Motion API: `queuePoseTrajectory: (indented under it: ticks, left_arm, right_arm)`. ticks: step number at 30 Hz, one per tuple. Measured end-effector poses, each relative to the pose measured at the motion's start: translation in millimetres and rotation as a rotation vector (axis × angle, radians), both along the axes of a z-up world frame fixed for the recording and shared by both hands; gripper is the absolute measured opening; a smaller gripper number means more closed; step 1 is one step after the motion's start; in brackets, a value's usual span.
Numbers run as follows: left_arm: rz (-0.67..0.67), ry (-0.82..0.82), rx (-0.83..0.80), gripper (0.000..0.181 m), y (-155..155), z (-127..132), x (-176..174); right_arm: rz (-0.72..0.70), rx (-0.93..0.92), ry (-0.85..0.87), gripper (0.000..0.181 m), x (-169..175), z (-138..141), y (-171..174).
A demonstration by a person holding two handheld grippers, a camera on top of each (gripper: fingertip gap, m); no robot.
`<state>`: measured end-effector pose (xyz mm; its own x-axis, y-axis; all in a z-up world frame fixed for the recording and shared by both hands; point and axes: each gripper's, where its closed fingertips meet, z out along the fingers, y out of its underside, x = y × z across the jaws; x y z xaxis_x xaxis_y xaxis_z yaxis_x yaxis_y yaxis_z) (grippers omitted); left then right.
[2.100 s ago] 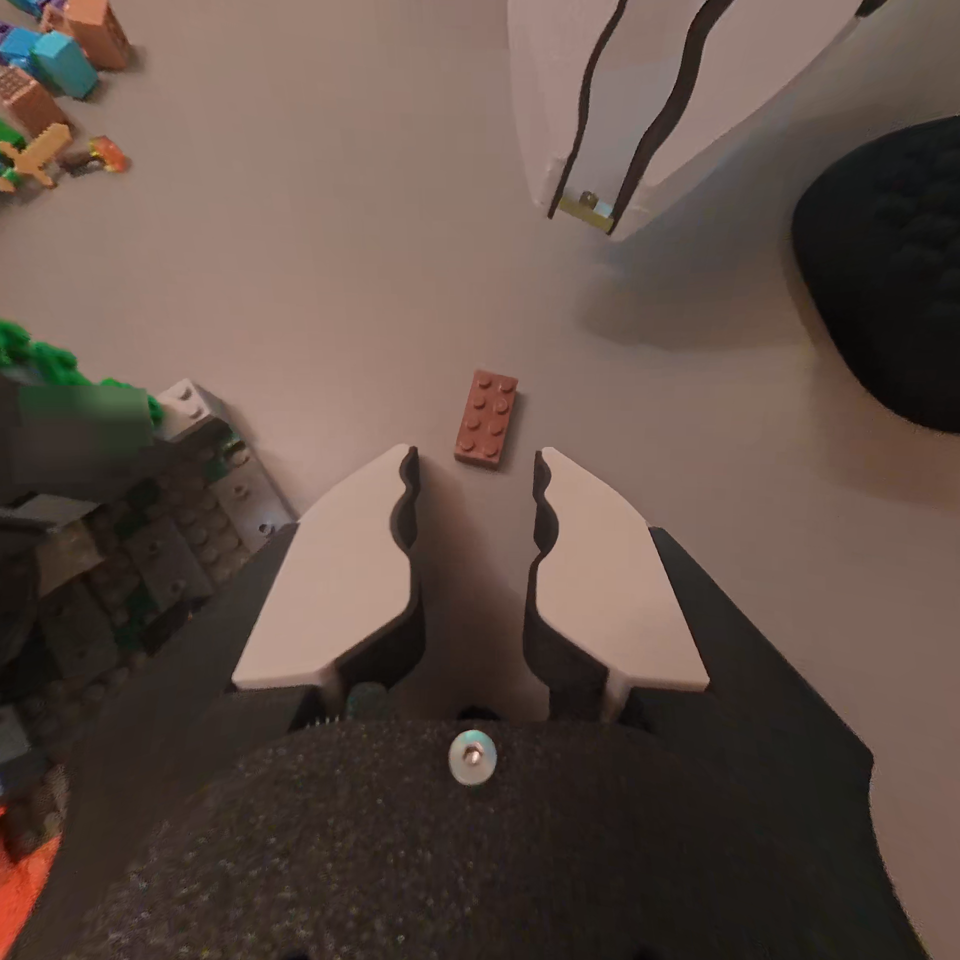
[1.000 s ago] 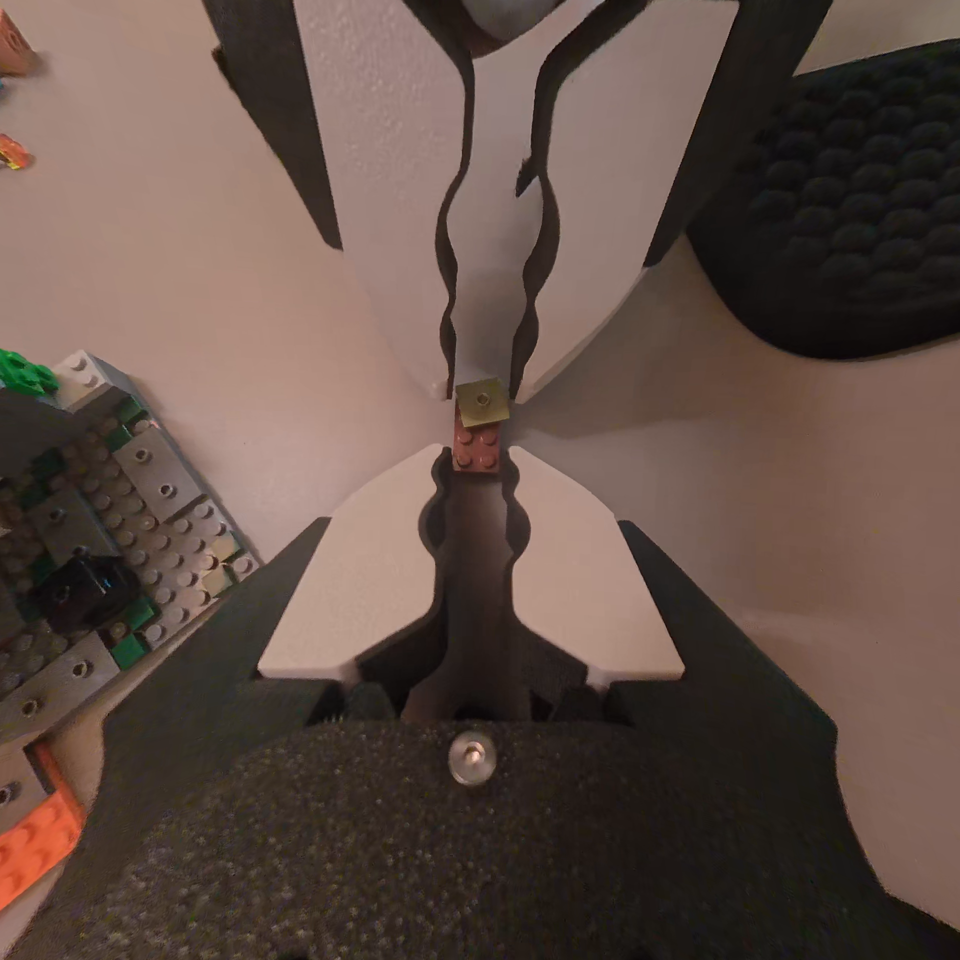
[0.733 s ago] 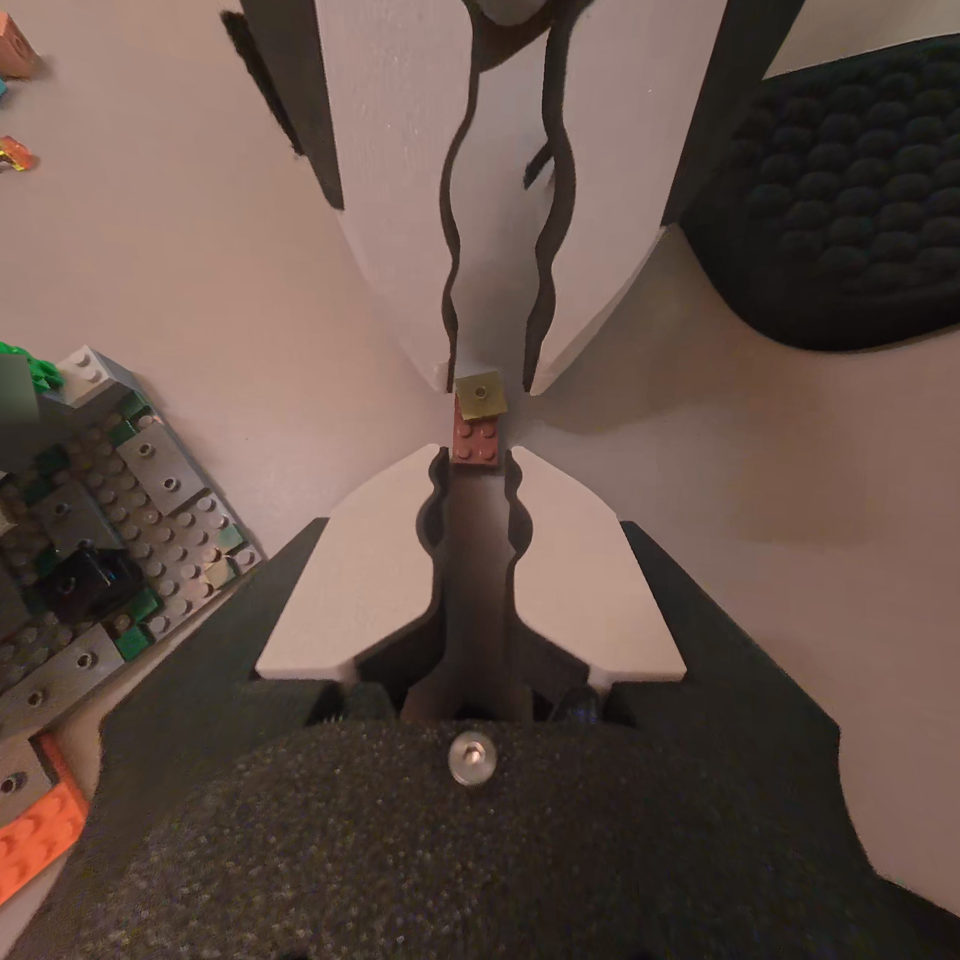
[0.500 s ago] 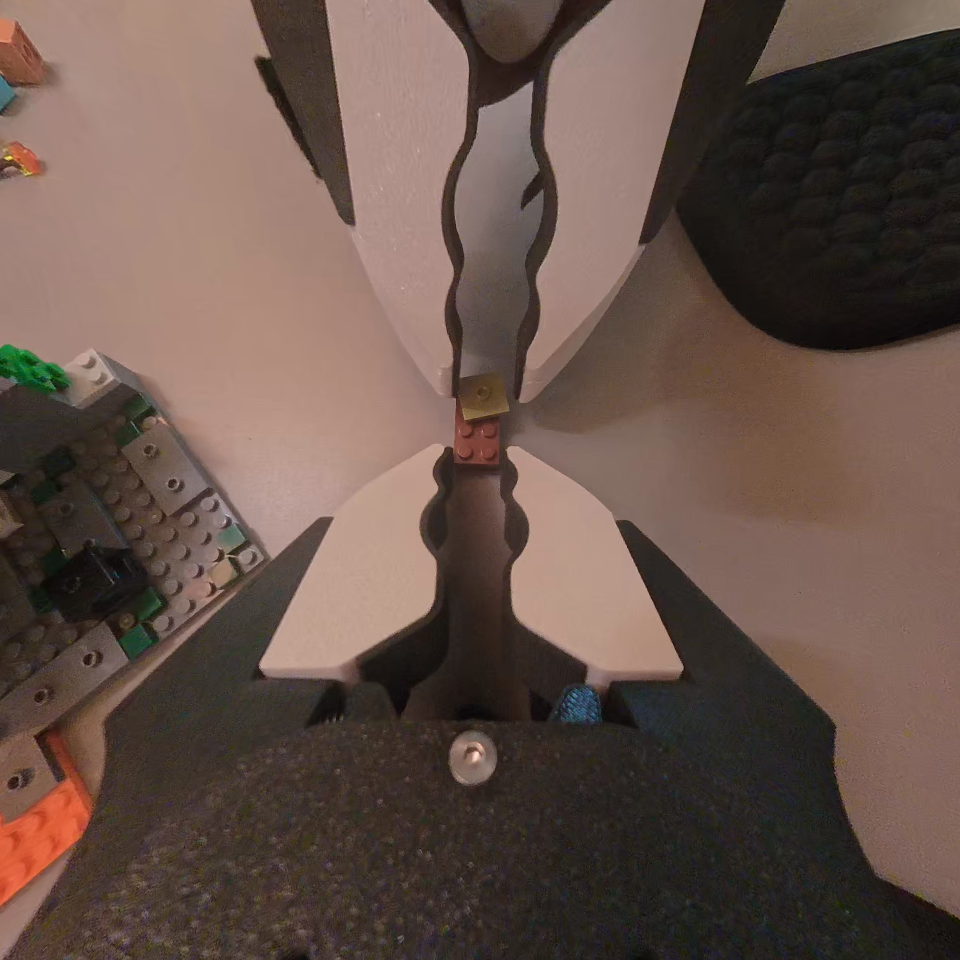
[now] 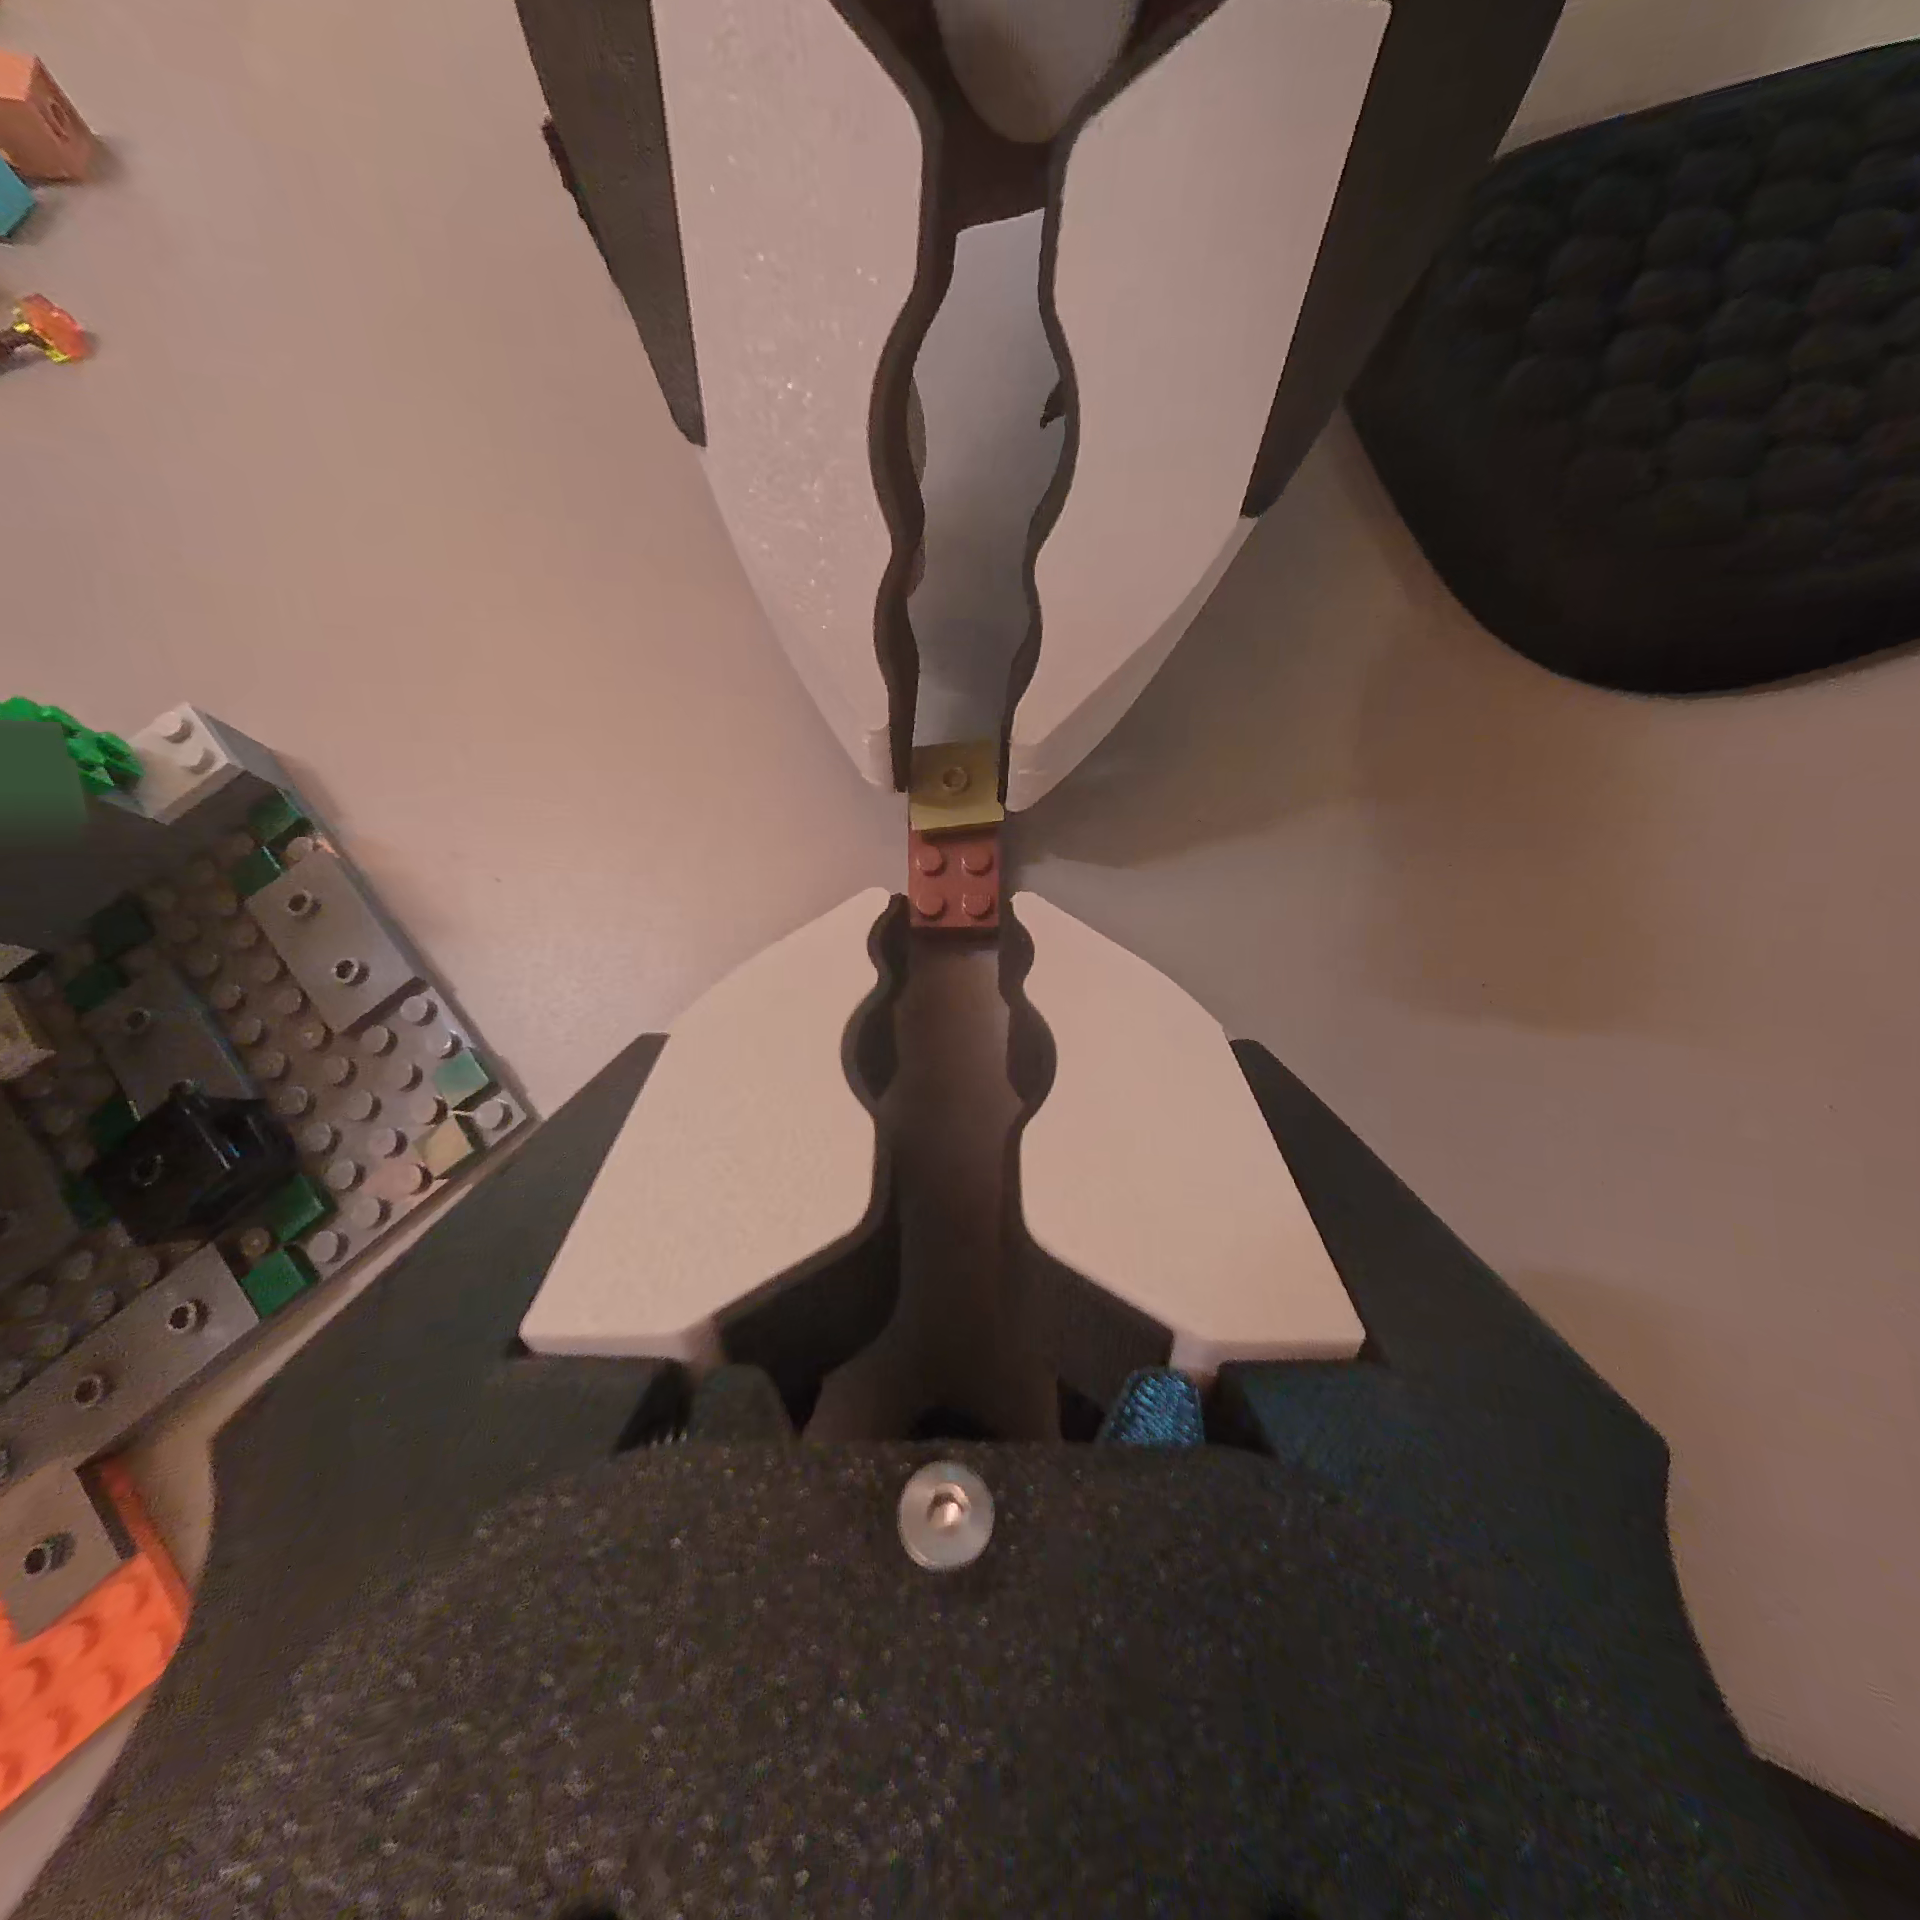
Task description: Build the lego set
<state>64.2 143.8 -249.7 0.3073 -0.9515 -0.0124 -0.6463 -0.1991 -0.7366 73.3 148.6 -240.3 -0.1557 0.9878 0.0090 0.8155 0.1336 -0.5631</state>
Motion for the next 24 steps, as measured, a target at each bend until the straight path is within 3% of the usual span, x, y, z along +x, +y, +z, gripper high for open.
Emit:
queuePoseTrajectory:
  ticks: [24]
  left_arm:
    - [-0.002,-0.007,-0.004,0.017,-0.8,0.1,0.7]
  right_arm:
    - [-0.004,0.014,-0.004,0.018,0.1,1.4,0.7]
